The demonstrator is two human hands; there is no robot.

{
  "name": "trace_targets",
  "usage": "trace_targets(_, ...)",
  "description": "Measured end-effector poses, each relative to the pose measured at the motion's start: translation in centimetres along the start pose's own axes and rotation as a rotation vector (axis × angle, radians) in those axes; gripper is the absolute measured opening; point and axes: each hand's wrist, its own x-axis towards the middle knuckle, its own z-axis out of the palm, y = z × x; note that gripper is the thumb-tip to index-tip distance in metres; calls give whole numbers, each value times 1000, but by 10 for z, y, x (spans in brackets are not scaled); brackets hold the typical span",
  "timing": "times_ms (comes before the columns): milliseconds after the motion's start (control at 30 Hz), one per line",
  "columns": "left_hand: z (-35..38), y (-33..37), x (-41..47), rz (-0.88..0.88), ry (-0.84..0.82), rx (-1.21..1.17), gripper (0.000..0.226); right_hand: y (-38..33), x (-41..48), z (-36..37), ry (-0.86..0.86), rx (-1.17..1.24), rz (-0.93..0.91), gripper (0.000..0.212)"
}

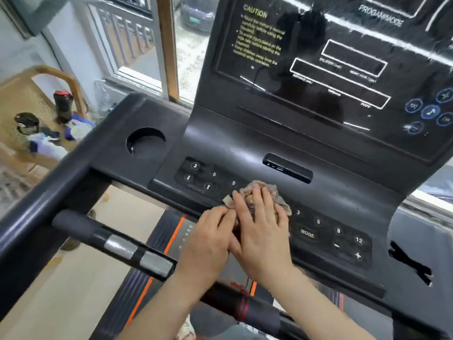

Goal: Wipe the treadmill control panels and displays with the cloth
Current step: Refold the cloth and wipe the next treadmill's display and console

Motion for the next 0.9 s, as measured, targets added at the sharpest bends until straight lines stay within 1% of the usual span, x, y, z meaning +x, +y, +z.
trace_targets(67, -14, -27, -5, -100, 83, 49, 42, -34, 24, 3, -8, 27, -94, 66)
trace_targets(133, -27, -52, -8, -239, 139, 110, 48, -66, 50, 6, -26, 61, -183, 64)
trace_targets(200, -41, -75, -7, -337, 207, 135, 38, -96, 79, 10, -14, 69, -269, 61)
trace_targets(234, -48, -84, -6, -375, 231, 143, 37, -109, 92, 11, -27, 57, -313, 60)
trace_targets(300, -62, -102, 2, -412, 234, 154, 45, -131, 117, 11, -78, 49, -368, 56)
trace_targets(400, -75, -116, 11, -465, 189, 188, 37, -149, 141, 9, -102, 12, -426, 55)
trace_targets(467, -70, -107, 12, -487, 133, 187, 32, -136, 127, 7, -91, 32, -431, 57)
trace_targets(500, -67, -102, 8, -493, 122, 180, 33, -124, 109, 7, -62, 50, -429, 58)
trace_targets(567, -60, -90, 4, -468, 144, 159, 37, -93, 68, 6, 31, 54, -422, 60)
trace_targets(634, -59, -86, 6, -468, 178, 178, 30, -74, 55, 8, 38, 99, -412, 58)
trace_targets(701, -65, -92, 16, -454, 183, 221, 20, -79, 76, 4, 20, 139, -379, 53)
trace_targets(767, -69, -93, 31, -443, 141, 239, 16, -89, 107, 1, -4, 136, -390, 51)
trace_targets(901, -66, -99, 93, -461, -8, 257, 32, -75, 156, 1, 16, 62, -405, 54)
